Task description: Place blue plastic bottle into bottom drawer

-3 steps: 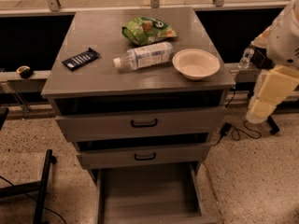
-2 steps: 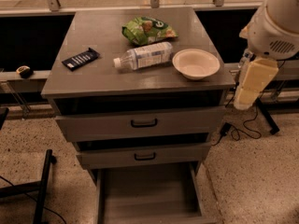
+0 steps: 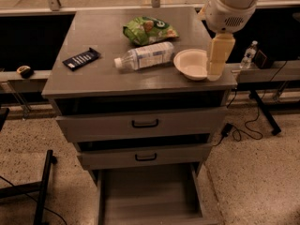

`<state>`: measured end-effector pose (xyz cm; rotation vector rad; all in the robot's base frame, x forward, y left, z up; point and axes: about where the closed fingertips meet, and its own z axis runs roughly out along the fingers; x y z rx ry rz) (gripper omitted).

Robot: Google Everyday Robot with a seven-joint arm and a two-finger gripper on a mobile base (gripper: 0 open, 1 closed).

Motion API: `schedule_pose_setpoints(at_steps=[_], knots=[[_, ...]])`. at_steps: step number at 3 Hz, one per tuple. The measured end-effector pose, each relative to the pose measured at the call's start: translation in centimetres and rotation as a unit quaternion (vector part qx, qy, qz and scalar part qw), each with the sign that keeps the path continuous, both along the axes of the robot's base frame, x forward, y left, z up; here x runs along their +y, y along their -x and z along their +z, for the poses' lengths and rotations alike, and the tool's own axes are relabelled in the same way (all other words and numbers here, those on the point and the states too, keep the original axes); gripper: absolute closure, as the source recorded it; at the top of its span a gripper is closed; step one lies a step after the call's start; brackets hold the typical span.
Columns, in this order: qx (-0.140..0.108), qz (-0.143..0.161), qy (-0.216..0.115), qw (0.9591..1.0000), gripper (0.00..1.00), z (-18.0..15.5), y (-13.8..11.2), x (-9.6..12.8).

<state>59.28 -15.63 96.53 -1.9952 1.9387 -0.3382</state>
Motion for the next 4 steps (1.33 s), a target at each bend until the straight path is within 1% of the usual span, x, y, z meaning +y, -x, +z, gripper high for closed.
schedule_pose_setpoints(at_steps=[1, 2, 3, 4], knots=[[0.013, 0.073, -0.009, 0.9972, 0.00, -0.3, -4.1, 3.8], [0.031, 0.133, -0.002, 0.9906, 0.00, -1.9, -7.6, 8.2], [0.048, 0.151, 0.008, 0.9873, 0.00, -3.9, -9.4, 10.2], [0.063, 0.162, 0.001, 0.9847, 0.00, -5.3, -10.5, 12.1]])
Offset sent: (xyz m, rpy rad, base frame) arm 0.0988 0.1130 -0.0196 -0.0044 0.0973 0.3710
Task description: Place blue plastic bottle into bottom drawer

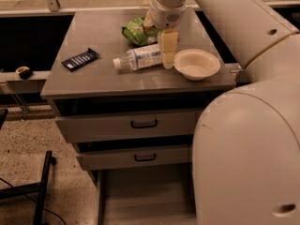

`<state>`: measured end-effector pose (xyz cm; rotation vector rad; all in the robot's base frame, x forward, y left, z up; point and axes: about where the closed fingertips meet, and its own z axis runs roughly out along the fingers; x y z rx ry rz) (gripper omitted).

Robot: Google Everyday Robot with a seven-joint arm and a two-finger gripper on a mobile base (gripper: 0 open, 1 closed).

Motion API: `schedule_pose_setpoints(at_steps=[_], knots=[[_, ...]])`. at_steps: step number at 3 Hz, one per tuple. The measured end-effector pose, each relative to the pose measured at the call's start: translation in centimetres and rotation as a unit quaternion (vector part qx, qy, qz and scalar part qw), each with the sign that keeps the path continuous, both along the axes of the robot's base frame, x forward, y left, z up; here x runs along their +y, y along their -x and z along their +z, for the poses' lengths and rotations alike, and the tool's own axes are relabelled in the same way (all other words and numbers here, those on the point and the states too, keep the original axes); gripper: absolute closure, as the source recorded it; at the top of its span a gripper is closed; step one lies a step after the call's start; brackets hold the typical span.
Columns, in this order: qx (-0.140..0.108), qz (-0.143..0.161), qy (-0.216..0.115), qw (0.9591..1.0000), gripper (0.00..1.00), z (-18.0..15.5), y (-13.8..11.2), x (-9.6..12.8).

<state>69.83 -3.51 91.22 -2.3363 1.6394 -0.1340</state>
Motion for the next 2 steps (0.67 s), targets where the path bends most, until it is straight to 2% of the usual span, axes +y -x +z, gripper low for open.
schedule_pose_setpoints(at_steps=[1, 2], knots=[[0.020, 0.009, -0.007, 0.9997, 0.02, -1.8, -0.9, 1.7], [0.033, 0.006, -0.010, 0.9994, 0.24, -3.1, -1.3, 1.9]])
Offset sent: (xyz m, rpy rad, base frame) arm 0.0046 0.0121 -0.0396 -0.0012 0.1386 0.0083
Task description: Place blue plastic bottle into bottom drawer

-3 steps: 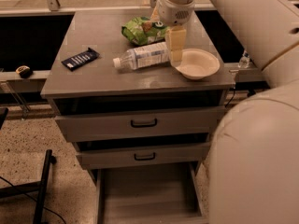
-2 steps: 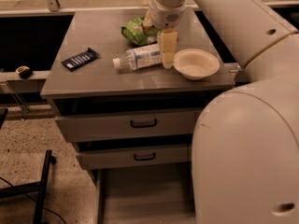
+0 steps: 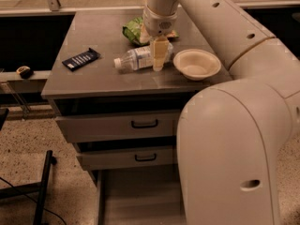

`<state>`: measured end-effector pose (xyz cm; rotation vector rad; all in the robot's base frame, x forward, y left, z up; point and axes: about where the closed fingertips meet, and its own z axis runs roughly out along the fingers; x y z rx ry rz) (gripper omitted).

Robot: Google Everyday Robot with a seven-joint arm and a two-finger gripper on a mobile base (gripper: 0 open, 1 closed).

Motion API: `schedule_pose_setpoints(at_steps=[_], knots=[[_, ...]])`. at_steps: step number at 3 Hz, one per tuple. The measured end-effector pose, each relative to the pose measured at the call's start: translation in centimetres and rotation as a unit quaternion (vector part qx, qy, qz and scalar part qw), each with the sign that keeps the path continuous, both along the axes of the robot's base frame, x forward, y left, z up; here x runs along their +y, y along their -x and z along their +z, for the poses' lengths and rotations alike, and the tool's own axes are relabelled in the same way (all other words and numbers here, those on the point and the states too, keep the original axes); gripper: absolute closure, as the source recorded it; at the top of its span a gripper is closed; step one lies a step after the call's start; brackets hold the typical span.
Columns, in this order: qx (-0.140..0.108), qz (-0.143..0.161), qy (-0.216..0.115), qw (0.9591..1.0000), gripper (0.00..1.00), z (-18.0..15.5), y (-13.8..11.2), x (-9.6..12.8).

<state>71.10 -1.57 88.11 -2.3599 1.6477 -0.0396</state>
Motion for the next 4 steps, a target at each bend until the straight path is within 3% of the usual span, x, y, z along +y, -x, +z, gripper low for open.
schedule_pose_setpoints(at_steps=[1, 3, 4], knots=[[0.009, -0.004, 0.001, 0.9999, 0.48, -1.2, -0.2, 0.0], [0.007, -0.046, -0.012, 0.9989, 0.94, -1.8, -1.5, -2.6], [-0.002, -0.035, -0.047, 0.9983, 1.00, -0.1, -0.8, -2.5]])
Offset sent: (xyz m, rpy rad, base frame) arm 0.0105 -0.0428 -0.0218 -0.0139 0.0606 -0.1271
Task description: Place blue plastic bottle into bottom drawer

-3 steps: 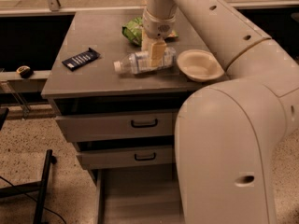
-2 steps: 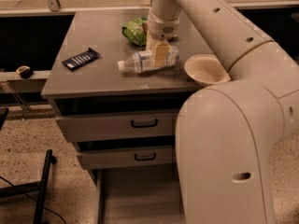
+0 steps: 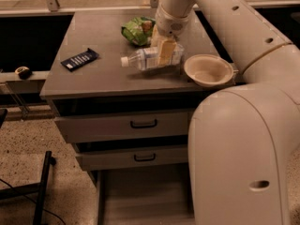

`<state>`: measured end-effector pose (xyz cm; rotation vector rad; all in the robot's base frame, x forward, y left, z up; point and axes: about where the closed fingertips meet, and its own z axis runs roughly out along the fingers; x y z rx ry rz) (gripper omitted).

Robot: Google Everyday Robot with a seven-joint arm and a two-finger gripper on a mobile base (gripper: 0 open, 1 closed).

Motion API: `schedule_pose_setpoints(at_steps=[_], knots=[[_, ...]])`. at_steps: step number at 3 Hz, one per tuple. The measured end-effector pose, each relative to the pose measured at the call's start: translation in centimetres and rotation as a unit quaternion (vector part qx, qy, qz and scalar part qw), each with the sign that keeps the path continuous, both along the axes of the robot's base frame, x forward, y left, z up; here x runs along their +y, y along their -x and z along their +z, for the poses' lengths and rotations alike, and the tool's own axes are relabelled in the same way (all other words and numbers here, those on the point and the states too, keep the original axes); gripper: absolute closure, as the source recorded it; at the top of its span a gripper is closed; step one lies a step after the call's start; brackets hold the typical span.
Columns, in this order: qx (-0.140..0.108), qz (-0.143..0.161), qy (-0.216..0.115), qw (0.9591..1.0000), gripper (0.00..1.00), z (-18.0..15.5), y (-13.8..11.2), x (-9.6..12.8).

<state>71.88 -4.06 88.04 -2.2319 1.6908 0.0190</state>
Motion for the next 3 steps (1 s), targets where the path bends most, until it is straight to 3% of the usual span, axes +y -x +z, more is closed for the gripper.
schedule_pose_setpoints(at_steps=[1, 2, 3], knots=[[-0.030, 0.030, -0.059, 0.9973, 1.00, 4.4, 2.1, 0.7], [-0.074, 0.070, -0.117, 0.9879, 1.00, 9.7, 5.7, 1.6], [-0.098, 0.079, -0.175, 0.9766, 1.00, 12.5, 9.5, 0.3]])
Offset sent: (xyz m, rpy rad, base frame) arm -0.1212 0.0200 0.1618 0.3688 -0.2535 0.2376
